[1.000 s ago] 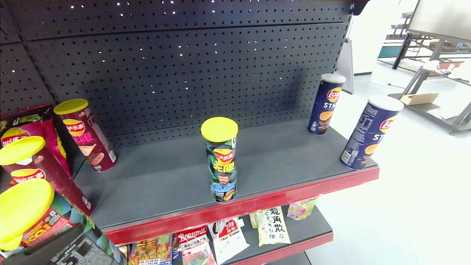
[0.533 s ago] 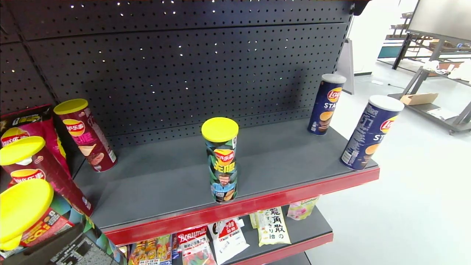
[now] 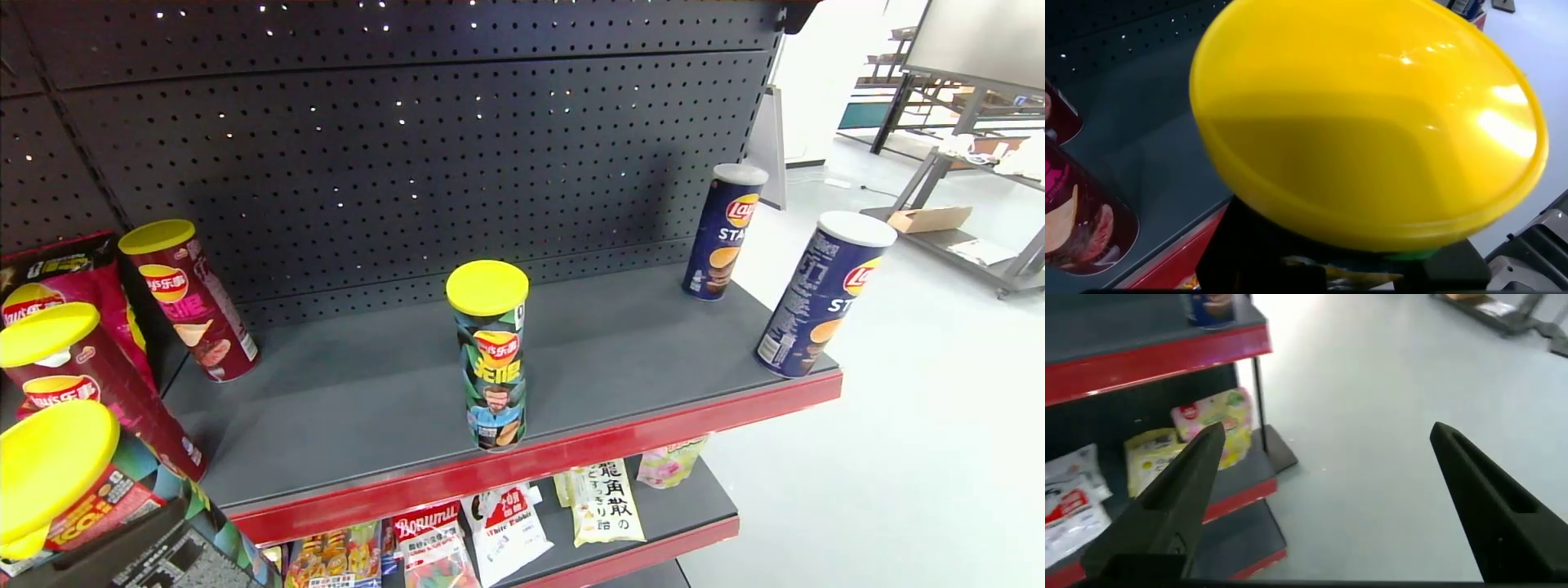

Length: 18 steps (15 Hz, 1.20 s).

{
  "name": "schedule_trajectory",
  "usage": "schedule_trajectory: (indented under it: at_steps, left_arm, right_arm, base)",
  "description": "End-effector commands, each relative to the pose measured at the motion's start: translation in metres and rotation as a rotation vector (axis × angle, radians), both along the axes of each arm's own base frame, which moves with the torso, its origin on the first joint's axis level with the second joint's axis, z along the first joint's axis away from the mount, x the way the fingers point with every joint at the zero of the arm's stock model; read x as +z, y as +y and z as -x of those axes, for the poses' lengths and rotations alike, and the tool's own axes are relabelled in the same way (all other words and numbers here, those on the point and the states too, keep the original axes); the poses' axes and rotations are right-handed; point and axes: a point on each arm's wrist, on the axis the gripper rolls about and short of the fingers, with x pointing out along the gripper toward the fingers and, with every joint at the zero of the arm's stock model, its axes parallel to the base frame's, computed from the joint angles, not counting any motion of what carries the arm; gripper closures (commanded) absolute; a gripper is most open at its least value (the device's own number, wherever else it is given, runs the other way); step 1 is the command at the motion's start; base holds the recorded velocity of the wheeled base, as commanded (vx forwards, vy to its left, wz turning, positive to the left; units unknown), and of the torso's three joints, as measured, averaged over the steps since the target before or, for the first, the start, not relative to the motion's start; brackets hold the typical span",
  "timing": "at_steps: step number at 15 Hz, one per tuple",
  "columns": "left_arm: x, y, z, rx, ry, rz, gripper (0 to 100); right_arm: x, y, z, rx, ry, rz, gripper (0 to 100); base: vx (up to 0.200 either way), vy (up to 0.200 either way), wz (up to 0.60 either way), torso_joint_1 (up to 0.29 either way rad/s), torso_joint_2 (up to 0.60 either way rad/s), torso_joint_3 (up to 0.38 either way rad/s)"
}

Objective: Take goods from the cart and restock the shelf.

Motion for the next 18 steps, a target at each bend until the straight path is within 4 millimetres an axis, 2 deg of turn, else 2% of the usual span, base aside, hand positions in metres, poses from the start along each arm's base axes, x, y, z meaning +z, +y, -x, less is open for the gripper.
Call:
schedule_trajectory:
  at_steps: [1, 5, 9, 15, 18]
  left_arm:
    - [-0.001, 0.000, 0.002, 0.000, -0.006, 0.000, 100]
    - [-0.002, 0.000, 0.003, 0.000, -0.008, 0.000, 100]
    - [-0.002, 0.000, 0.003, -0.001, -0.005, 0.000, 100]
    - [0.000, -0.001, -0.003, -0.029, 0.010, -0.001, 100]
    - [0.001, -0.002, -0.011, -0.042, 0.035, -0.004, 100]
  right_arm:
    - [0.000, 0.003, 0.001, -0.149, 0.009, 0.002, 0]
    - [-0.003, 0.003, 0.010, -0.088, -0.120, -0.033, 0]
    - [-0.003, 0.004, 0.010, -0.035, -0.122, -0.050, 0]
    - [-0.007, 0.011, 0.007, 0.284, -0.118, -0.026, 0]
    - [-0.010, 0.011, 0.006, 0.281, -0.098, -0.055, 0]
  base:
    - [0.000, 0.000, 0.00, 0.000, 0.00, 0.000]
    - [0.000, 0.000, 0.00, 0.000, 0.00, 0.000]
    - [0.000, 0.000, 0.00, 0.000, 0.00, 0.000]
    - [0.000, 0.000, 0.00, 0.000, 0.00, 0.000]
    - [0.000, 0.000, 0.00, 0.000, 0.00, 0.000]
